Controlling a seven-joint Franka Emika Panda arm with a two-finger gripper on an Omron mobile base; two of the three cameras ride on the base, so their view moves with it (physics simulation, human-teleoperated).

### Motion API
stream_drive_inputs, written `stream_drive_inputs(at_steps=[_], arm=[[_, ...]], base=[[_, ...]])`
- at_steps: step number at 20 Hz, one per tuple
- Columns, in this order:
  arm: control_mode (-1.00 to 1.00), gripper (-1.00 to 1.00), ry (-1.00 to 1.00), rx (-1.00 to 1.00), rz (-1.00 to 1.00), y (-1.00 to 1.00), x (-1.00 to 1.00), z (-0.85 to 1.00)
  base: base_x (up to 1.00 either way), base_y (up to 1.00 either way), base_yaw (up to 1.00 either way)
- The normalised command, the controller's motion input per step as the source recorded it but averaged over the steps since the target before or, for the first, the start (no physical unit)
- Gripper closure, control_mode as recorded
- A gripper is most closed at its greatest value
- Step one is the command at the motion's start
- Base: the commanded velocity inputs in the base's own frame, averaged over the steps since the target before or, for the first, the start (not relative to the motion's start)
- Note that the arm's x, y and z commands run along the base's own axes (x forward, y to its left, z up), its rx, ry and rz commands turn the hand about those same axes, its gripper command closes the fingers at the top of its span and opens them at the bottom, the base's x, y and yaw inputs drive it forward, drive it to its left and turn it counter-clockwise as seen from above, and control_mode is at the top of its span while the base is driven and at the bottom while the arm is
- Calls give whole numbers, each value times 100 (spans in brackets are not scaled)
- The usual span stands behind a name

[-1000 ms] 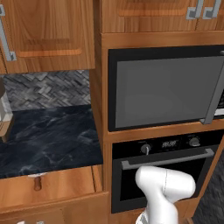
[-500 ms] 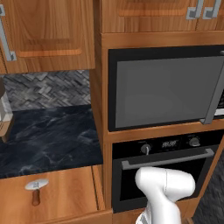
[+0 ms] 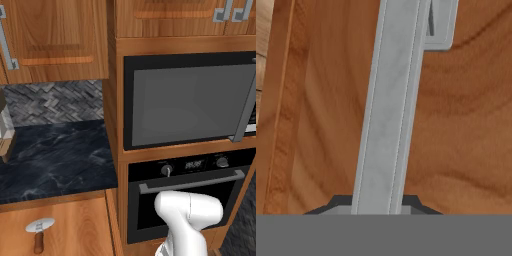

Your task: Take the pizza cutter from the drawer on the left and place it on the dining counter for cutting.

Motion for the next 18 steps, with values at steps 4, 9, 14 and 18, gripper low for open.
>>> stream_drive_inputs(at_steps=[4, 9, 14, 18], arm=[[-100, 100, 0, 0, -2, 0, -63, 0], [-100, 100, 0, 0, 0, 0, -28, 0], [-100, -100, 0, 0, 0, 0, 0, 0], [-100, -100, 0, 0, 0, 0, -23, 0]], base=[[0, 0, 0], [0, 0, 0], [0, 0, 0], [0, 0, 0]])
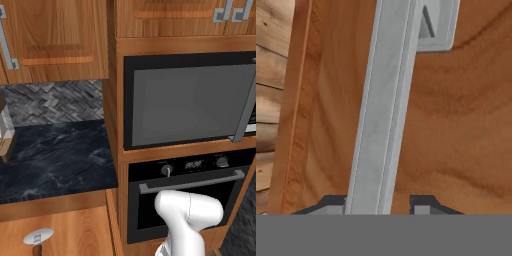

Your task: Take the pizza cutter from the drawer on the left and place it on the dining counter for cutting.

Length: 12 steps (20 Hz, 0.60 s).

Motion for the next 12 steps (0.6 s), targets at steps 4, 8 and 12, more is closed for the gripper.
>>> stream_drive_inputs(at_steps=[4, 8, 12], arm=[[-100, -100, 0, 0, -4, 0, -64, 0], [-100, -100, 0, 0, -13, 20, -84, 0], [-100, -100, -1, 0, -7, 19, -57, 27]], base=[[0, 0, 0], [0, 0, 0], [0, 0, 0]])
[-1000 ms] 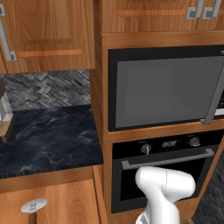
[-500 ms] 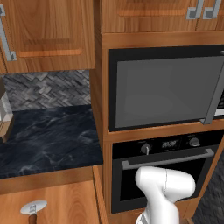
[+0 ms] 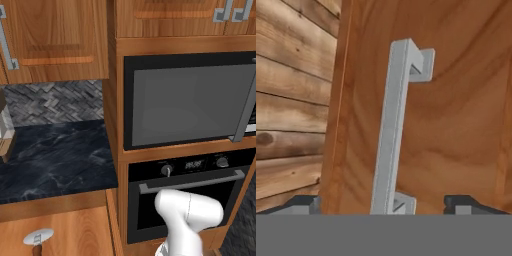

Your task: Take the pizza cutter from the drawer on the left and place it on the dining counter for cutting.

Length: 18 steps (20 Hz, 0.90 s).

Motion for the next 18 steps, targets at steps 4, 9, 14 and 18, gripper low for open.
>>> stream_drive_inputs(at_steps=[4, 9, 14, 18], arm=[[-100, -100, -9, 0, -2, 21, -42, 61], [-100, -100, -13, 0, -2, 11, -29, 80], [-100, -100, -12, 0, -2, 2, -17, 81], [-100, -100, -9, 0, 0, 0, -2, 81]], base=[[0, 0, 0], [0, 0, 0], [0, 0, 0], [0, 0, 0]])
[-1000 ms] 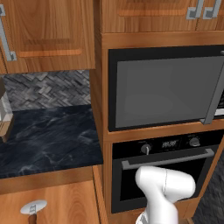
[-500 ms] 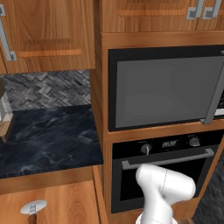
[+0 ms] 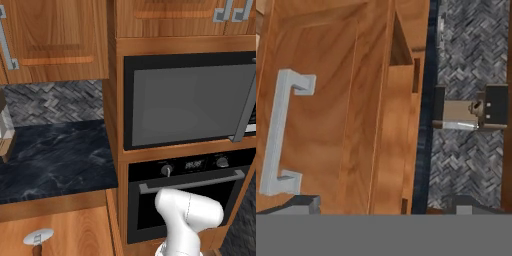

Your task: Take the pizza cutter from the drawer on the left and place it on the dining counter for cutting.

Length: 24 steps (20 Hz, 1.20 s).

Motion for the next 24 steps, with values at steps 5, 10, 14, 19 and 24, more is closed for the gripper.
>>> stream_drive_inputs(at_steps=[5, 10, 14, 19, 24], arm=[[-100, -100, -6, 2, 0, 0, 0, 76], [-100, -100, 0, 7, -4, 0, 56, 61], [-100, -100, 2, 11, -3, -2, 81, 60], [-100, -100, 13, 12, -6, -15, 89, 24], [-100, -100, 17, 9, -6, -24, 100, 5]], base=[[0, 0, 0], [0, 0, 0], [0, 0, 0], [0, 0, 0], [0, 0, 0]])
